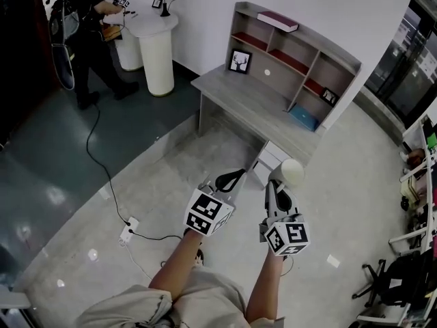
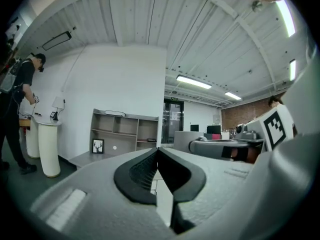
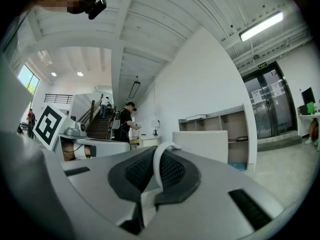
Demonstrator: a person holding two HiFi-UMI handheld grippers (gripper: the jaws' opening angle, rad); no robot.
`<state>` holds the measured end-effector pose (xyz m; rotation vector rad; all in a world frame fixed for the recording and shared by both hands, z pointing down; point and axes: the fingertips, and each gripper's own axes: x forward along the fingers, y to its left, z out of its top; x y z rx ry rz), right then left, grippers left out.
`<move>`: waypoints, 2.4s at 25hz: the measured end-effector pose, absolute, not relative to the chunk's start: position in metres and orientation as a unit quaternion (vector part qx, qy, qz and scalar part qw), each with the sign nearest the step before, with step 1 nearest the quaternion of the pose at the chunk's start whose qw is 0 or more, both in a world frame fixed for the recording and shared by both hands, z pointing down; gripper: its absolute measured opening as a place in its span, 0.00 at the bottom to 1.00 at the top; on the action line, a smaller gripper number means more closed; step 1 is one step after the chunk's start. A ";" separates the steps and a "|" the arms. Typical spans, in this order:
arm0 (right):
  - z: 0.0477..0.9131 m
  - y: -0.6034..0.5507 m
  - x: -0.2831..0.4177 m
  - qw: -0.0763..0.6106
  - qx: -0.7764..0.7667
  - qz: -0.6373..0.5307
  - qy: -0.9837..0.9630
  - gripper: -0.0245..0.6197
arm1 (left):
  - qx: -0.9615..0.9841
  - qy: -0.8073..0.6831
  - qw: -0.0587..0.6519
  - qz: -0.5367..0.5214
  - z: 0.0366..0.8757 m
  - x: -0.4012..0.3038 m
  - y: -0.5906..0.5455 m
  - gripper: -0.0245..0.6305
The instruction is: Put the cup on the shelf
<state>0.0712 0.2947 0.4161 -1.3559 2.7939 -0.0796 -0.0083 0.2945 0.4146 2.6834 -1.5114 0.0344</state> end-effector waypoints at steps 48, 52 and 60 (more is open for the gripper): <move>0.393 -0.034 0.087 0.048 -0.424 -0.002 0.905 0.06 | 0.846 -0.531 0.005 0.047 0.415 -0.020 -0.021 0.05; 0.391 -0.061 0.107 0.056 -0.427 -0.005 0.903 0.06 | 0.845 -0.533 0.002 0.046 0.414 -0.005 -0.039 0.05; 0.404 -0.089 0.111 0.058 -0.420 -0.022 0.905 0.06 | 0.832 -0.551 0.014 0.061 0.428 -0.011 -0.061 0.05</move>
